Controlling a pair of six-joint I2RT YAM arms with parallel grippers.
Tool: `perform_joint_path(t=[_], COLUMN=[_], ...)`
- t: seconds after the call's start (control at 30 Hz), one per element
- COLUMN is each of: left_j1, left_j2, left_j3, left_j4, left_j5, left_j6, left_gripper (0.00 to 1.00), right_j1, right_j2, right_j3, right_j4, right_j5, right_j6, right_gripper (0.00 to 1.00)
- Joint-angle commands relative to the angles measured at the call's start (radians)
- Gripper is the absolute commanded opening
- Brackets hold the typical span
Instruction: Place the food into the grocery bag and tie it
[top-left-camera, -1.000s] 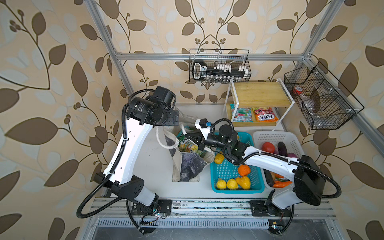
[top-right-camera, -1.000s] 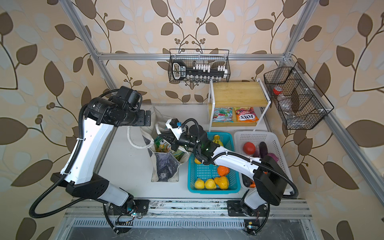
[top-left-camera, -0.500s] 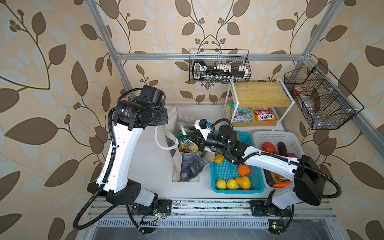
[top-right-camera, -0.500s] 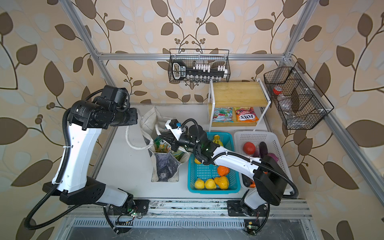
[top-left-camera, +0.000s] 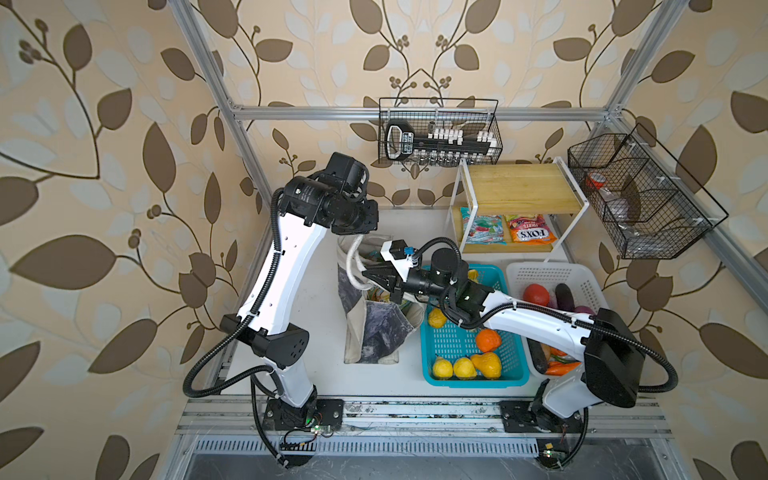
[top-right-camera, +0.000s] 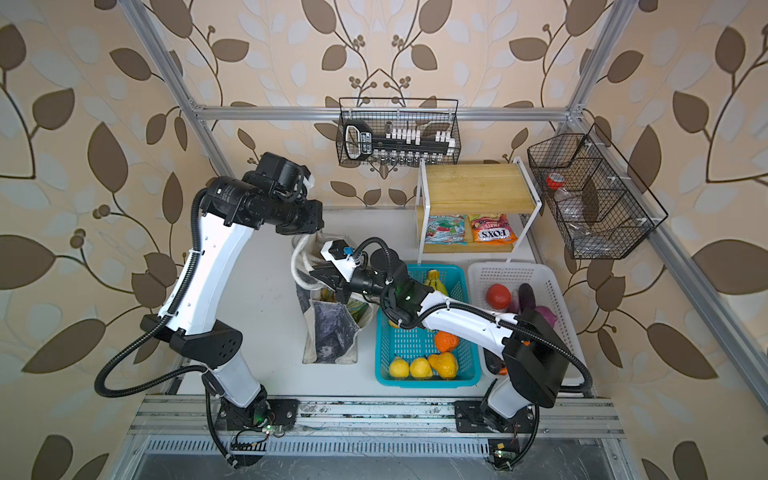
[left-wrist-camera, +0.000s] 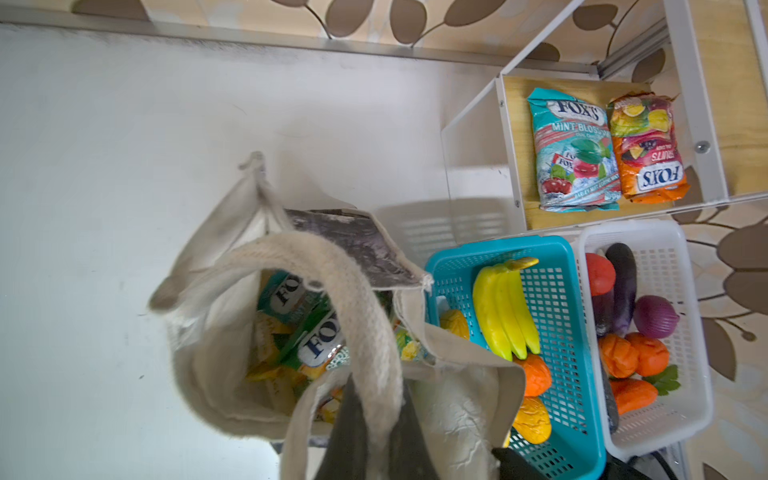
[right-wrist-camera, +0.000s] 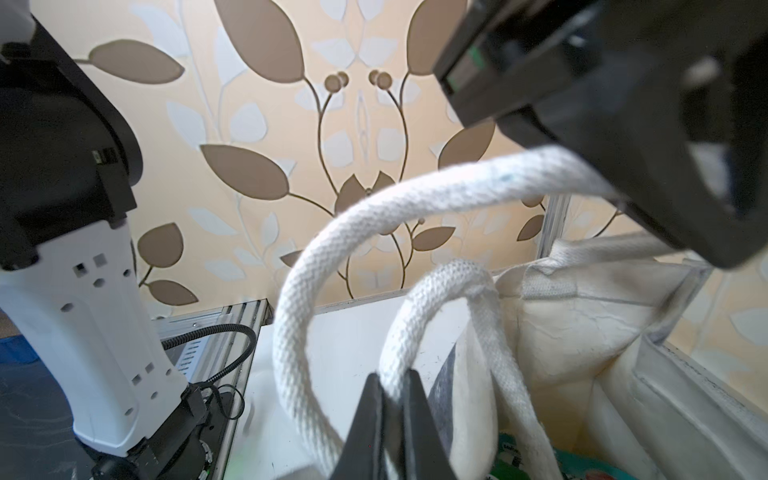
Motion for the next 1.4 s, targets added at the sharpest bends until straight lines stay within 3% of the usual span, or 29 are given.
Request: perform_joint_path(t=[0.0, 0.23, 0.33, 0.53, 0.6, 0.63, 0.7, 0.73, 0.83, 1.0, 1.1, 1.2, 1.37], left_j1=[-0.013, -0.024, -0.017, 0.032, 0.065, 0.076, 0.080, 0.083, 0.095, 0.145, 0.148, 0.159, 0.179], left_j2=[0.042, 0.077, 0.082, 0.055, 0.041, 0.031, 0.028, 0.031, 0.022, 0.041, 0.075, 0.035, -0.078], left_j3=[0.059, 0.055, 0.048, 0.030, 0.020, 0.008, 0.016, 0.027, 0.032, 0.115, 0.217, 0.201, 0.086], left_j4=[0.044, 0.052, 0.038, 0.053, 0.070, 0.087, 0.084, 0.073, 0.063, 0.034, -0.058, -0.077, 0.042], left_j5=[0.086, 0.050, 0.004, 0.002, 0.057, 0.071, 0.074, 0.070, 0.039, 0.074, -0.036, -0.264, -0.268], left_j6=[-0.033, -0.020, 0.002, 0.009, 0.002, -0.003, 0.002, 0.007, 0.021, 0.027, 0.069, 0.088, 0.095], left_gripper=[0.02, 0.09, 0.30, 0.32, 0.04, 0.12, 0.53, 0.68, 0.99, 0.99, 0.99, 0.99, 0.99], right_j1=[0.001, -0.025, -0.030, -0.023, -0.025, -0.025, -0.024, -0.022, -0.015, -0.008, -0.008, -0.007, -0.008], right_j2=[0.048, 0.103, 0.106, 0.112, 0.124, 0.134, 0.146, 0.153, 0.168, 0.217, 0.240, 0.241, 0.255], right_j3=[0.068, 0.095, 0.084, 0.091, 0.104, 0.114, 0.123, 0.123, 0.168, 0.218, 0.257, 0.258, 0.281], right_j4=[0.017, 0.085, 0.141, 0.194, 0.211, 0.210, 0.202, 0.200, 0.203, 0.250, 0.276, 0.325, 0.320], right_j5=[-0.040, -0.056, -0.106, -0.205, -0.224, -0.230, -0.239, -0.241, -0.253, -0.259, -0.274, -0.264, -0.259], right_j6=[-0.040, -0.010, 0.010, 0.038, 0.066, 0.072, 0.072, 0.072, 0.070, 0.088, 0.124, 0.141, 0.143], right_gripper=[0.00, 0.00, 0.00, 0.00, 0.00, 0.00, 0.00, 0.00, 0.00, 0.00, 0.00, 0.00, 0.00])
